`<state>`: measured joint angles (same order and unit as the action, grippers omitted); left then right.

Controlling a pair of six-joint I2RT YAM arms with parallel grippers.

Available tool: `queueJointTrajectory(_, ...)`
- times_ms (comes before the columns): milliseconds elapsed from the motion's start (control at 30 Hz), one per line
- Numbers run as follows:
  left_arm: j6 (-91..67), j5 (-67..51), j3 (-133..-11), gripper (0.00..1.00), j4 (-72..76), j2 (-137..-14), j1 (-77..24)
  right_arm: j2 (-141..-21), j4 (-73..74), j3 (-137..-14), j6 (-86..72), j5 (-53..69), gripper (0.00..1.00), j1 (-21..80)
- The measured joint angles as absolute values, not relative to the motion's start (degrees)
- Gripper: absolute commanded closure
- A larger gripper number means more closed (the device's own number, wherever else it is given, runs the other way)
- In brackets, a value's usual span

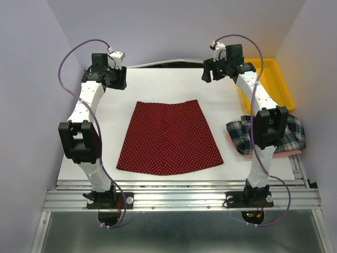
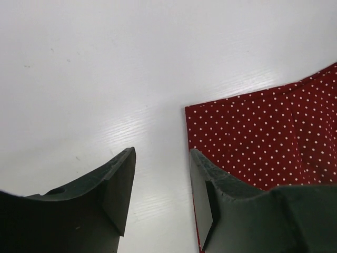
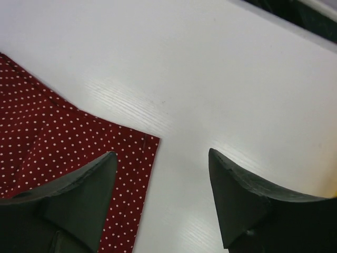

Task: Fold and stack the skirts
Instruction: Flatten the skirt out

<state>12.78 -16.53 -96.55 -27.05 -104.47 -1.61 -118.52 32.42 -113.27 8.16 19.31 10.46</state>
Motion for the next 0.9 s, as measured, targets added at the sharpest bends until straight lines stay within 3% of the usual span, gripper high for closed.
queueJointTrajectory(133,13.69,-16.62,-95.70,0.46,-28.29,-98.50,-1.43,-115.72,34.76,-114.52,11.44,24.21,0.47,10.63)
queueJointTrajectory(267,15.09,-18.31,-88.84,0.56,-30.50,-91.15,-1.43,-113.51,39.66,-110.85,16.05,29.45,0.55,11.62)
queueJointTrajectory(567,19.33,-21.17,-73.67,0.66,-38.68,-90.78,-6.81,-119.28,53.71,-105.58,27.77,31.09,0.56,16.71)
queueJointTrajectory(900,18.98,-17.98,-72.77,0.70,-39.24,-100.75,-11.51,-120.46,55.42,-93.80,34.94,22.48,0.57,18.52)
